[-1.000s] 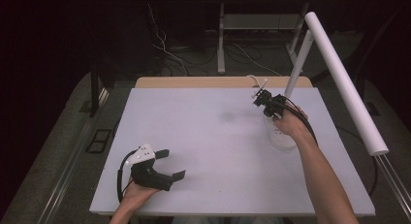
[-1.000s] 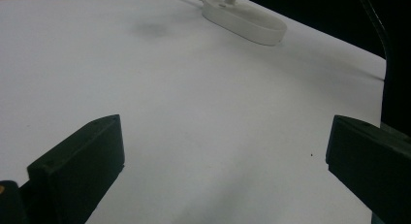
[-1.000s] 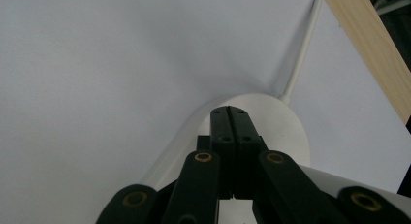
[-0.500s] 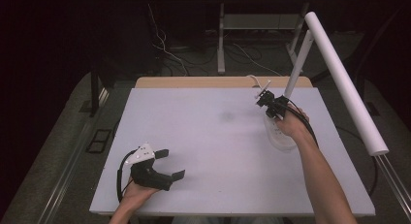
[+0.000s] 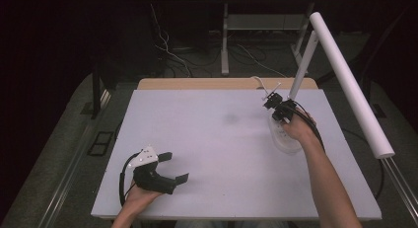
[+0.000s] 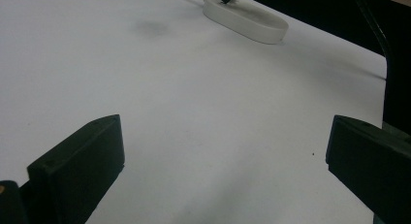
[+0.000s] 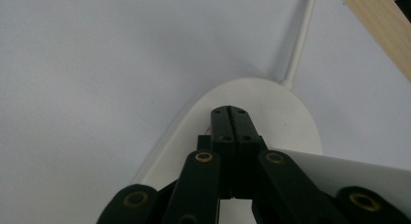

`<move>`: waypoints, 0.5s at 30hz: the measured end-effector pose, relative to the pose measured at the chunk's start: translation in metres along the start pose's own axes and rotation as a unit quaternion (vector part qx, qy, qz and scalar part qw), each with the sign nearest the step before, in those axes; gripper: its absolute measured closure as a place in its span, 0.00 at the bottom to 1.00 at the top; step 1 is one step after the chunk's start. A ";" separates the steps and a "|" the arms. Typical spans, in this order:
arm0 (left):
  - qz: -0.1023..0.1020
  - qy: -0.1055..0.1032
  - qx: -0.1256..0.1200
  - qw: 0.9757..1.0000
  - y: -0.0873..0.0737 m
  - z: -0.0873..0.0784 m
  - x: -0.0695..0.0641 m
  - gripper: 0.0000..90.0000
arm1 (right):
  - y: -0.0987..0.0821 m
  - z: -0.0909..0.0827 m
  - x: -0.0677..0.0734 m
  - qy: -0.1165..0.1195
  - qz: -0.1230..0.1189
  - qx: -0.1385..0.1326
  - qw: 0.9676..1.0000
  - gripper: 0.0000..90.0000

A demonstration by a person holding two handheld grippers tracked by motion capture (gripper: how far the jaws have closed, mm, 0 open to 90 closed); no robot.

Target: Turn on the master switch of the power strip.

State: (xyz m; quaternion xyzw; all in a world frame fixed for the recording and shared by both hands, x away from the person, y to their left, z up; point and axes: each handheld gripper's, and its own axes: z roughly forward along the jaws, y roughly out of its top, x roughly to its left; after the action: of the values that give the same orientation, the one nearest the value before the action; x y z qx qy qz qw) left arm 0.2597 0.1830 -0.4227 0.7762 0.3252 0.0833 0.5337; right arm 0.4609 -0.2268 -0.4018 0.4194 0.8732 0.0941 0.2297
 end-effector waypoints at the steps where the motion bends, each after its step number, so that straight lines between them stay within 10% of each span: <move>1: 0.000 0.000 0.001 1.000 0.000 0.000 0.000 0.00 | -0.001 0.000 0.000 0.000 0.001 -0.002 1.000 1.00; 15: 0.000 0.000 0.006 1.000 -0.001 0.002 -0.002 0.00 | -0.006 0.001 -0.001 0.006 0.025 -0.017 1.000 1.00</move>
State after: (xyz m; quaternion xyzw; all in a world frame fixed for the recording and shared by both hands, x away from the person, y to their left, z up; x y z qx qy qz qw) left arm 0.2589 0.1809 -0.4236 0.7794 0.3258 0.0818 0.5289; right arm 0.4582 -0.2312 -0.4048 0.4369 0.8619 0.1171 0.2292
